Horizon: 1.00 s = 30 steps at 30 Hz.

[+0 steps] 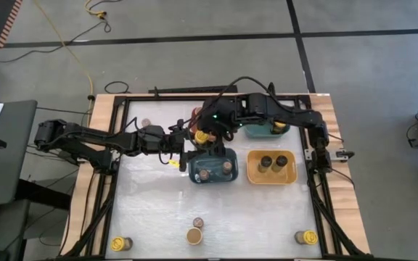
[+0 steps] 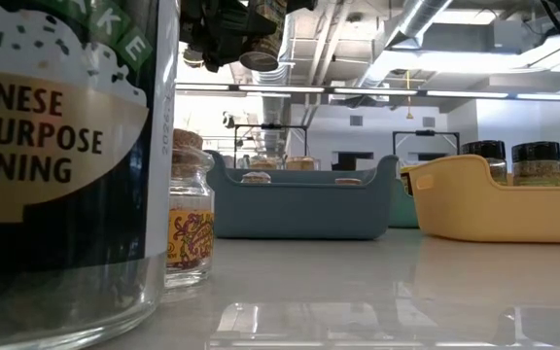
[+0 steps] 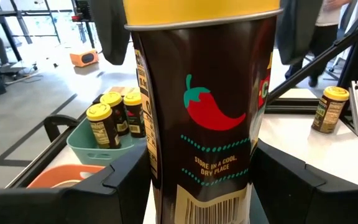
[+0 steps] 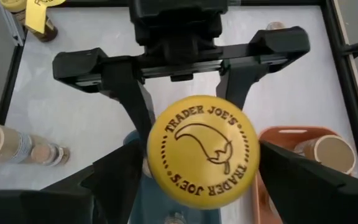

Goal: Sort spices by type
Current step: Put the yellow spice bottle into the green bin

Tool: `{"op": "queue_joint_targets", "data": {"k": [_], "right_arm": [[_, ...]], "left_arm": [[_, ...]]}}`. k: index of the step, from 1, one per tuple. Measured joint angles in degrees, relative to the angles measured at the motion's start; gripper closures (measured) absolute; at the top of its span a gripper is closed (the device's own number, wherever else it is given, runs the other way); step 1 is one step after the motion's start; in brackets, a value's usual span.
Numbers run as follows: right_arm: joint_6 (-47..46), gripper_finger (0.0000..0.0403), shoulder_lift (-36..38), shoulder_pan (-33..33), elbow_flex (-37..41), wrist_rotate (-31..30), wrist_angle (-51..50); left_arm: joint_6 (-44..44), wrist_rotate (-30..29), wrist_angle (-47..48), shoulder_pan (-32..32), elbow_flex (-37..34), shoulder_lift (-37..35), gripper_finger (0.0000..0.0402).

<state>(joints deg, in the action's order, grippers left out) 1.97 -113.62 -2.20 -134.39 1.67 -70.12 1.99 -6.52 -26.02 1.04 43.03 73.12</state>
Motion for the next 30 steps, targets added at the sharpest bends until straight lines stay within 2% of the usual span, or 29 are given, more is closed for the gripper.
{"op": "queue_joint_targets", "data": {"k": [6, 18, 30], "right_arm": [[0.0, 0.007, 0.0, 0.0, 0.0, 0.0, 0.0], [0.0, 0.011, 0.0, 0.0, 0.0, 0.0, 2.5], [-0.2, 0.0126, 0.0, 0.1, 0.0, 0.1, 2.5]], "left_arm": [[0.0, -0.1, -0.7, 0.0, 0.0, 0.0, 0.017], [-1.2, 0.0, -3.4, 0.0, 0.0, 0.0, 0.017], [-1.8, 0.0, -3.4, 0.0, 0.0, 0.0, 0.0166]]}}
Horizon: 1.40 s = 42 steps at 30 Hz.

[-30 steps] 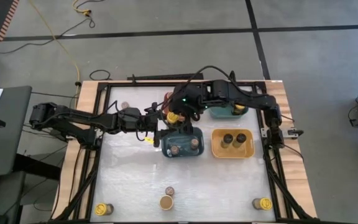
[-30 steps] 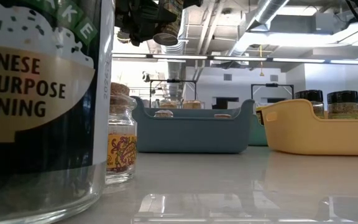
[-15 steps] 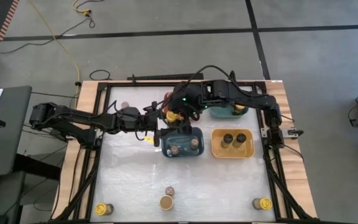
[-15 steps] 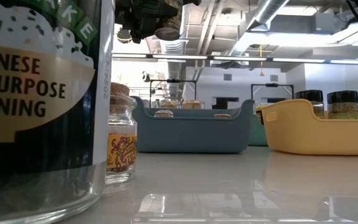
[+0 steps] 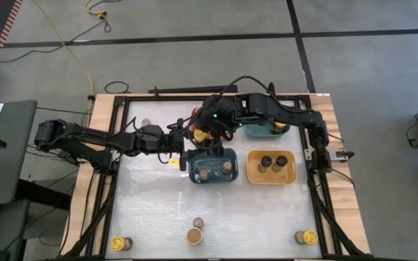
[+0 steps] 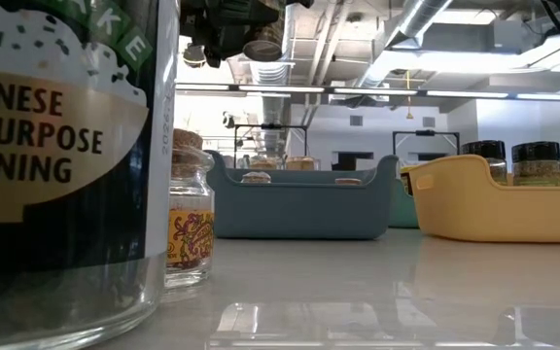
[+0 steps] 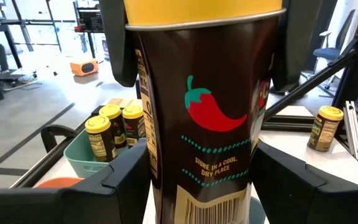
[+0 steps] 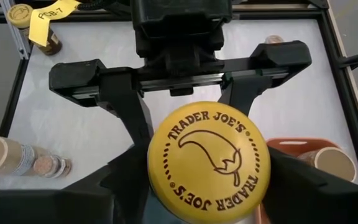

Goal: Sort spices by type
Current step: Put the yellow spice bottle into the green bin

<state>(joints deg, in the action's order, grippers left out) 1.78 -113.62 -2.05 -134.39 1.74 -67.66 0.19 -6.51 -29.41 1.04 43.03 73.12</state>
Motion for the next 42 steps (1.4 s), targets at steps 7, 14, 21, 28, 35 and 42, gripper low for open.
{"op": "queue_joint_targets", "data": {"k": [7, 14, 21, 28, 35, 42], "right_arm": [[-0.1, 0.015, 0.0, 0.1, 0.0, 0.0, -0.1], [0.0, 0.015, 0.0, 0.1, 0.0, 0.0, -0.6], [0.0, 0.015, 0.0, 0.1, 0.0, 0.0, -0.7], [-0.2, 0.015, 0.0, 0.2, 0.0, 0.0, -0.8], [-1.4, 0.015, -0.1, 0.2, 0.0, -0.1, -1.4], [-3.0, 0.015, -0.1, 0.2, 0.0, -5.3, -3.8]], "left_arm": [[0.0, 0.0, 0.0, 0.0, 0.0, 0.0, 0.0166], [-0.1, 0.1, 0.0, 0.0, 0.0, 0.0, 0.0166], [-0.3, 0.1, 0.3, 0.0, 0.0, 0.0, 0.0166], [0.6, -0.2, 0.4, 0.0, 0.0, 0.0, 0.0164], [1.2, -0.6, 0.1, 0.0, 0.0, -0.1, 0.0109], [-1.4, -0.6, 1.4, 0.2, 0.0, -1.2, 0.0073]]}}
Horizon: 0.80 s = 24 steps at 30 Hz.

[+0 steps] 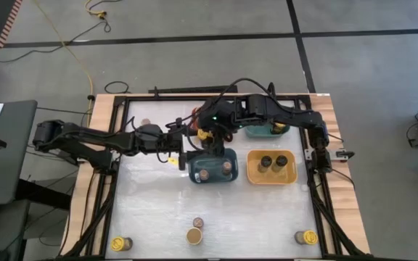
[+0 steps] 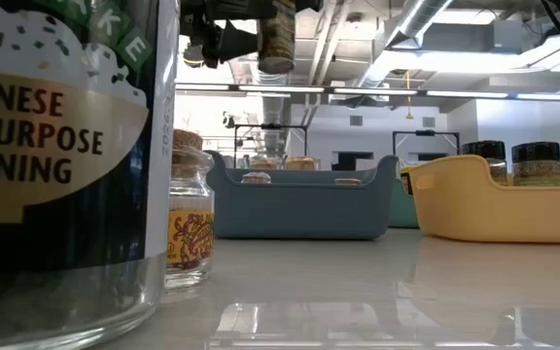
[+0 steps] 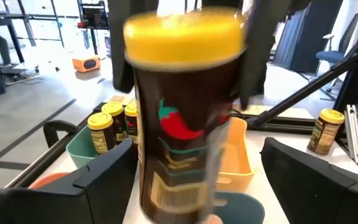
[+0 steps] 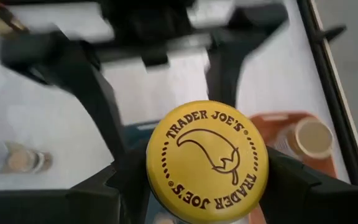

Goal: Sort spices by type
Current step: Put the yellow spice bottle into the green bin

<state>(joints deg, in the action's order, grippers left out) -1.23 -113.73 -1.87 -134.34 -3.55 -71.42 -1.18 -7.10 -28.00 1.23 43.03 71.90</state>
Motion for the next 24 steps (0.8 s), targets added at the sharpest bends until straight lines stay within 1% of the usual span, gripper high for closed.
{"op": "queue_joint_targets", "data": {"k": [5, 10, 13, 15, 17, 19, 21, 24], "right_arm": [[-1.9, 0.015, 0.0, 0.0, 0.0, -1.2, -5.5], [-3.7, 0.015, 0.4, 0.2, 0.0, -1.4, -8.7], [-4.7, 0.015, 1.4, 0.9, 0.3, -5.2, -12.2], [-5.1, 0.015, 3.0, 1.3, 2.1, -6.5, -13.3], [-6.2, 0.015, 5.7, 1.6, 5.7, -7.1, -12.5], [-7.6, 0.015, 9.4, 1.5, 10.9, -7.2, -11.0], [-9.2, 0.015, 13.9, 1.5, 17.7, -8.4, -8.1], [-11.6, 0.015, 22.2, 1.3, 30.1, -10.4, -1.3]], "left_arm": [[0.8, -0.8, 6.2, 0.1, 0.0, -5.8, 0.0073], [1.5, -5.8, 13.2, 0.1, 0.0, -12.5, 0.0072], [1.4, -7.4, 17.1, 0.1, 0.0, -16.0, 0.0072], [1.4, -7.5, 18.7, 0.1, 0.0, -17.7, 0.0072], [1.4, -7.5, 20.3, 0.1, 0.0, -18.7, 0.0072], [1.1, -7.5, 21.0, 0.1, 0.0, -19.3, 0.0072], [1.1, -7.5, 21.6, 0.1, 0.0, -19.5, 0.0072], [1.1, -7.5, 21.6, 0.1, 0.0, -19.4, 0.0072]]}}
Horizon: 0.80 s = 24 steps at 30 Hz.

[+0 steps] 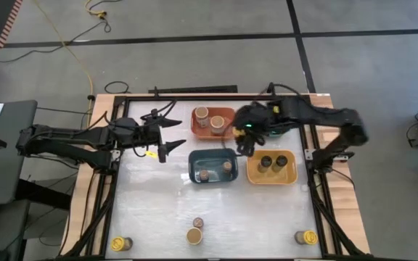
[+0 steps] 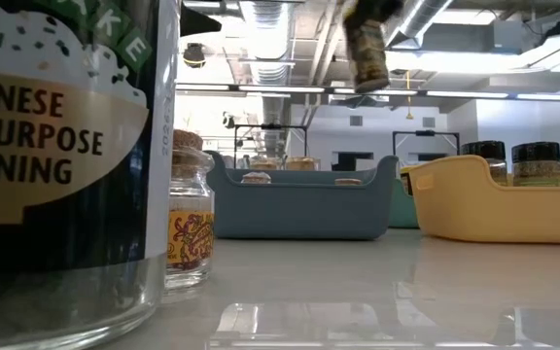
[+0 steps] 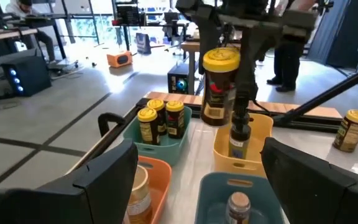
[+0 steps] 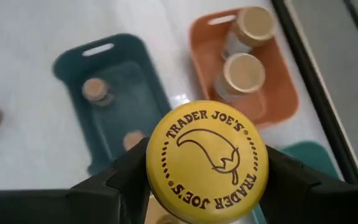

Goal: Sort spices by type
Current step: Put the yellow spice bottle into the green bin

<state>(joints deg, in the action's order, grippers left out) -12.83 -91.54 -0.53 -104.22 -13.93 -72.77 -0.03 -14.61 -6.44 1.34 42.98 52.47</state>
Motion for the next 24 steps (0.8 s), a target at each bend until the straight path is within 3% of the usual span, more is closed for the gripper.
{"op": "queue_joint_targets", "data": {"k": [7, 11, 15, 24], "right_arm": [[-7.4, 0.014, 18.7, -3.9, 30.0, -5.0, 20.5], [-12.9, 0.0139, 24.0, -7.4, 42.3, -6.7, 26.8], [-14.6, 0.0142, 25.7, -9.9, 48.9, -9.5, 29.3], [-15.3, 0.0142, 26.5, -12.7, 53.4, -13.7, 31.9]], "left_arm": [[0.2, -5.9, -1.3, 0.1, 0.0, 0.0, 0.0072], [0.8, -7.6, -2.0, 1.1, 0.0, 0.0, 0.0072], [0.4, -7.7, -2.0, 2.7, 0.0, 0.0, 0.0072], [0.2, -7.7, -2.0, 5.0, 0.0, 0.0, 0.0072]]}}
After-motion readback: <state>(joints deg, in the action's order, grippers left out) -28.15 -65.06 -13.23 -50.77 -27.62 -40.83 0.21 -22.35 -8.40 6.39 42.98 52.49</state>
